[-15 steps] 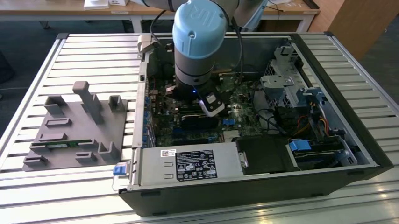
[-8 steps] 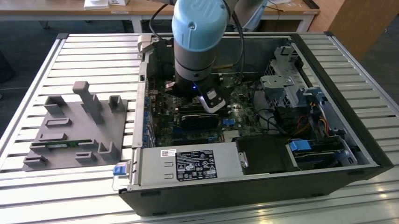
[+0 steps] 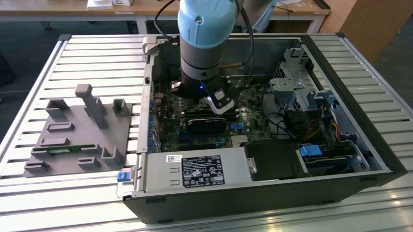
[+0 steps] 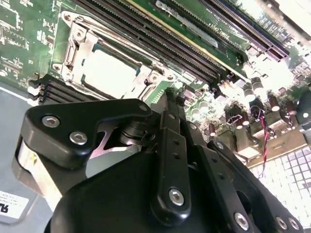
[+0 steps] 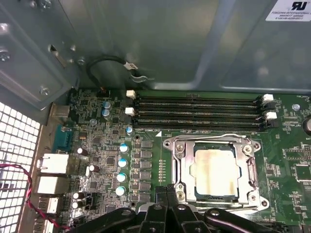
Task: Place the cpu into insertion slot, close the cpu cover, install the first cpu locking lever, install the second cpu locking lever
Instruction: 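Install the second cpu locking lever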
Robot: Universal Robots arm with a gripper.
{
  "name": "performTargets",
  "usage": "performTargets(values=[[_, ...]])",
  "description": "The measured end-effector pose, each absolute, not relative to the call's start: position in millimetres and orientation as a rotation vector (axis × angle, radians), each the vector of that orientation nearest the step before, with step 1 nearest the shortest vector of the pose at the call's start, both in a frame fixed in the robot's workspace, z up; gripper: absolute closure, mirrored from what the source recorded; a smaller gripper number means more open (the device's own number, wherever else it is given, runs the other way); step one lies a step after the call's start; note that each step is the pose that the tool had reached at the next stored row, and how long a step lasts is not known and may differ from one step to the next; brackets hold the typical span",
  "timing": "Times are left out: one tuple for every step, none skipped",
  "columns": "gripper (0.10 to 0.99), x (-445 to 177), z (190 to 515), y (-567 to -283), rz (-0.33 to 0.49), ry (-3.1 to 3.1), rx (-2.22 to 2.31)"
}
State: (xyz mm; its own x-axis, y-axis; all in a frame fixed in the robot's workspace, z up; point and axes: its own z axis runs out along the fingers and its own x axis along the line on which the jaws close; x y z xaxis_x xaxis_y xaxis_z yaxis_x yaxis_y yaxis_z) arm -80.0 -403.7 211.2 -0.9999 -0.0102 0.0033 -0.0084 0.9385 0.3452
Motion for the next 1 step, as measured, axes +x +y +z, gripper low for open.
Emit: performTargets(values=[[0.98, -80.0, 211.2, -403.6, -0.55, -3.088, 0.015]])
